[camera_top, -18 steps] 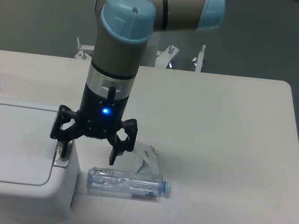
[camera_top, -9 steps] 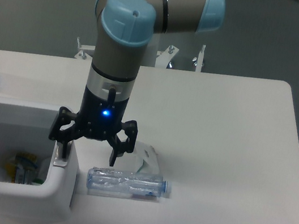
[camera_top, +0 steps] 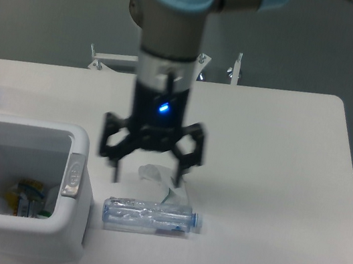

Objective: Open the trash can
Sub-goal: 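Lift the gripper up away from the opened trash can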

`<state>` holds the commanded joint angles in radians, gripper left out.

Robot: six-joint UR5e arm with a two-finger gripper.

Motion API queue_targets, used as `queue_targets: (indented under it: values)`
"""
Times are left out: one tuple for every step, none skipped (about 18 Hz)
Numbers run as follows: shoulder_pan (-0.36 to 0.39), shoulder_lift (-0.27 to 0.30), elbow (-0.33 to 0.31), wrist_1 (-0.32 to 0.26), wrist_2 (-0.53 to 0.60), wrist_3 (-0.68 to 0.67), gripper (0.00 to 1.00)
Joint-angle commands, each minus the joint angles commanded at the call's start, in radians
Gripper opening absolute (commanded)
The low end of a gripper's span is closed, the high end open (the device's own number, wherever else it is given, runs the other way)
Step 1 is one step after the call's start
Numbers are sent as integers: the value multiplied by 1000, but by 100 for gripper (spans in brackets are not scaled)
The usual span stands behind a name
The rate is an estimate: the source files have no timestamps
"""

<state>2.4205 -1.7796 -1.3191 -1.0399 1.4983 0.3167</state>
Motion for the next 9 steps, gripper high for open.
queue_targets:
  values:
    - [11,11,-11,-29,17,87,100]
    - [20,18,-23,-58,25,169,100]
    - [37,34,-38,-81,36,244,100]
    - [58,51,-57,-97,51,313,100]
    - [75,67,-78,-100,65,371,100]
    - [86,87,-113,-95,75,424,100]
    - [97,107,-155,-91,86,477,100]
    - [114,123,-188,-83,97,529,100]
    - [126,130,-206,-83,103,570,100]
